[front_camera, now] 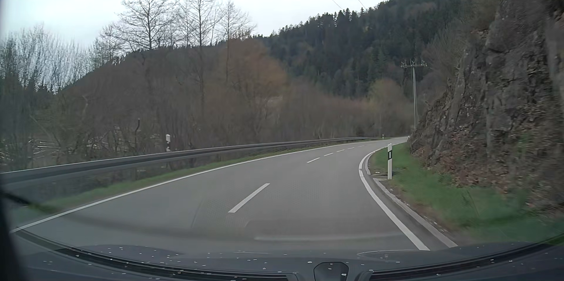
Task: Follow the waypoints while adhering to traffic rules and regulations
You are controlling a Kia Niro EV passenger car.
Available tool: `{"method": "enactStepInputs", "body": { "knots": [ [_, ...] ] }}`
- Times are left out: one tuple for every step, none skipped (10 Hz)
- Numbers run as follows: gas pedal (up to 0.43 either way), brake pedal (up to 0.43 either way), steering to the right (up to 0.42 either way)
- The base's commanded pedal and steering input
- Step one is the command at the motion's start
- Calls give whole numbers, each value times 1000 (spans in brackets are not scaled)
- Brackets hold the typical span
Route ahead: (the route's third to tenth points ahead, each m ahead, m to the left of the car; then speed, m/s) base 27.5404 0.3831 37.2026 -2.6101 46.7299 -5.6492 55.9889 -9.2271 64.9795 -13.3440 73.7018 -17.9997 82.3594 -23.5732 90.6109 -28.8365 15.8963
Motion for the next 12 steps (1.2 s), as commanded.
{"method": "enactStepInputs", "body": {
  "knots": [
    [0, 0, 35],
    [0, 0, 37],
    [0, 0, 38],
    [0, 0, 40],
    [0, 0, 42],
    [0, 0, 45],
    [0, 0, 46],
    [0, 0, 47],
    [0, 0, 50],
    [0, 0, 52],
    [0, 0, 52],
    [0, 0, 52]
  ]
}}
